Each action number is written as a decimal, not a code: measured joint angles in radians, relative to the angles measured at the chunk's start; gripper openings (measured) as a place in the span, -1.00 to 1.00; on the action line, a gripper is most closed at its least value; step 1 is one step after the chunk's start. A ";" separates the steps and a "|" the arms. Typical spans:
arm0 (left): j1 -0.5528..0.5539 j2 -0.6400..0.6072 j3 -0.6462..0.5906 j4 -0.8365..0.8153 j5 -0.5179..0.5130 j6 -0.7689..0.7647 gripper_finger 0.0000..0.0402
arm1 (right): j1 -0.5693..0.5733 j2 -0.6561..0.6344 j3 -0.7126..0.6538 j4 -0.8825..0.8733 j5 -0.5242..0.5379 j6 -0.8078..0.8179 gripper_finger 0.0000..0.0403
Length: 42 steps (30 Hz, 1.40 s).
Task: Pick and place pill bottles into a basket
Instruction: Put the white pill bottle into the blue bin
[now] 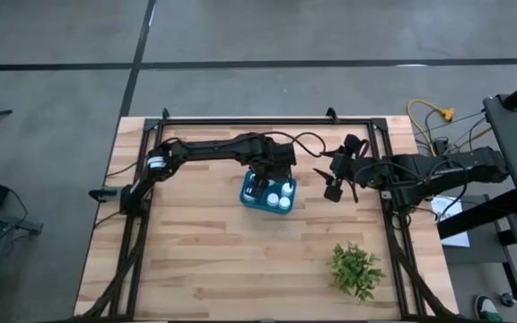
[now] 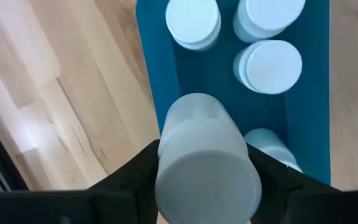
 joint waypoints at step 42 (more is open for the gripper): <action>0.002 0.103 -0.151 0.175 0.017 0.008 -0.22 | 0.000 0.002 -0.024 0.010 -0.005 0.016 0.12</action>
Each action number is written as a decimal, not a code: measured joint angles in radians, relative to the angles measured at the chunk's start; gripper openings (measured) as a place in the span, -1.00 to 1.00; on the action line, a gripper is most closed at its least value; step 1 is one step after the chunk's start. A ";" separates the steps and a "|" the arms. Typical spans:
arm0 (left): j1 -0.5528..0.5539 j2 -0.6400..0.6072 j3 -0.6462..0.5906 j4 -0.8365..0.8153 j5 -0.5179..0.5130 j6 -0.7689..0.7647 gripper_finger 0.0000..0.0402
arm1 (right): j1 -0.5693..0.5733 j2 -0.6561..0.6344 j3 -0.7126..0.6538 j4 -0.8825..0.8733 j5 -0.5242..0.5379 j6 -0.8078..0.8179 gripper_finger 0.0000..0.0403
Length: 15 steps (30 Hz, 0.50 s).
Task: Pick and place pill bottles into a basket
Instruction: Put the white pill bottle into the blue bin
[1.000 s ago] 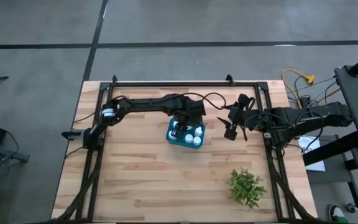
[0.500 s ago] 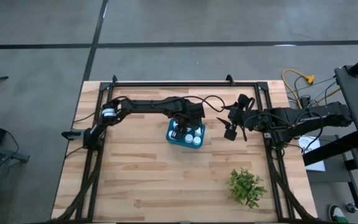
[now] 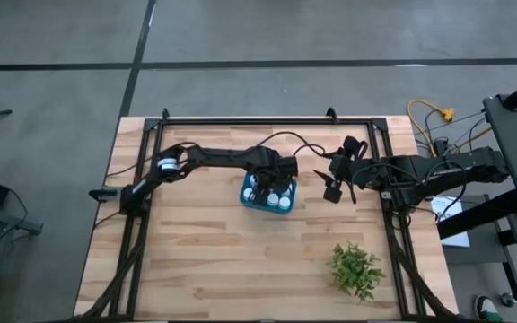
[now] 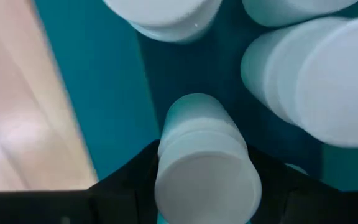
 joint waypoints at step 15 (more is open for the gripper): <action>0.000 0.014 0.002 0.000 -0.005 -0.006 0.06 | 0.000 0.000 -0.002 0.001 -0.001 0.007 0.12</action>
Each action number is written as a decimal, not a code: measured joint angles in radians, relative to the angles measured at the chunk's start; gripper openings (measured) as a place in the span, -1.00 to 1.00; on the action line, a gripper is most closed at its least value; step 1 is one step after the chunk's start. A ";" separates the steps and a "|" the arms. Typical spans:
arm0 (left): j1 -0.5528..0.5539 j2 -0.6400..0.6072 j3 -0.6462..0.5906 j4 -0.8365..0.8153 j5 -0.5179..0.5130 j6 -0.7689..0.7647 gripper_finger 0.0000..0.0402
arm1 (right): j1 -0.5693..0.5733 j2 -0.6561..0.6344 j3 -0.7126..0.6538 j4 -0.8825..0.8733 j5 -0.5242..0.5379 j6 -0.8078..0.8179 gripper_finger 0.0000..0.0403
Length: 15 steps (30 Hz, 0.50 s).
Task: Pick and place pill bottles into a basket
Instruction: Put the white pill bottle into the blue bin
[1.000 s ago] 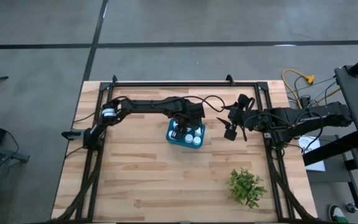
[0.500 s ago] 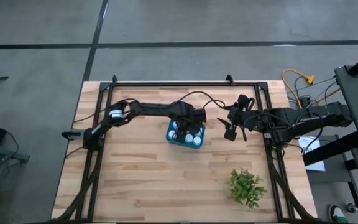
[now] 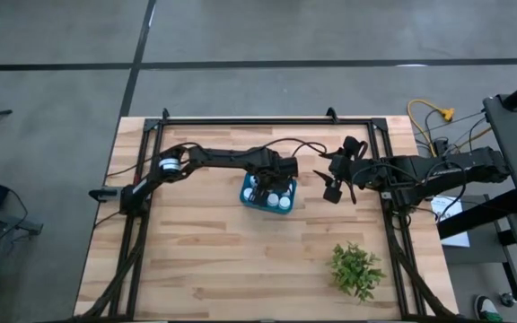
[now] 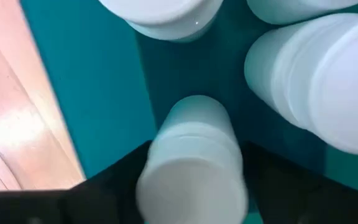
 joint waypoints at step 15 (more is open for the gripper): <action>-0.020 -0.004 0.029 0.003 -0.053 -0.005 0.32 | 0.000 0.000 0.000 0.000 0.000 0.000 0.12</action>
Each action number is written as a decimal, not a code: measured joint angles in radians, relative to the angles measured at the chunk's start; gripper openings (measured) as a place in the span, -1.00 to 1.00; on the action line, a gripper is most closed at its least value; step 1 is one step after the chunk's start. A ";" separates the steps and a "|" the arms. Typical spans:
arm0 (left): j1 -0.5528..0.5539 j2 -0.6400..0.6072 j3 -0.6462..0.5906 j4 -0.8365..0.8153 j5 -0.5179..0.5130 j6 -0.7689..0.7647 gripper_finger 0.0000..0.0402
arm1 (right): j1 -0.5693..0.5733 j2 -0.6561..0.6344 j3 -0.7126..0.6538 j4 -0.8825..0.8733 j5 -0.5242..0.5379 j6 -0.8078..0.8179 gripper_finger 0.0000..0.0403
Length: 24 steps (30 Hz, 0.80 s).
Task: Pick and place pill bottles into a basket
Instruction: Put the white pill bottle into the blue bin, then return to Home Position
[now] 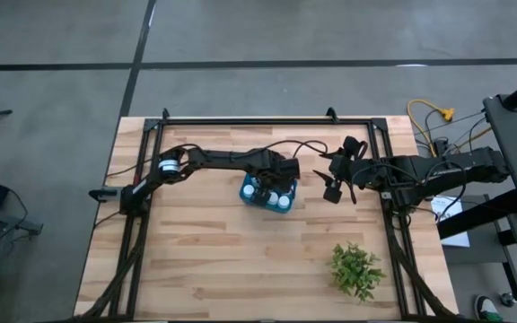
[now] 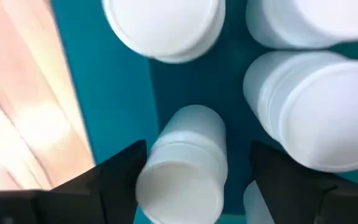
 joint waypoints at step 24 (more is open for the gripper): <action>-0.028 -0.013 0.089 -0.042 -0.172 -0.025 0.33 | 0.000 0.000 -0.003 -0.003 -0.001 0.008 0.12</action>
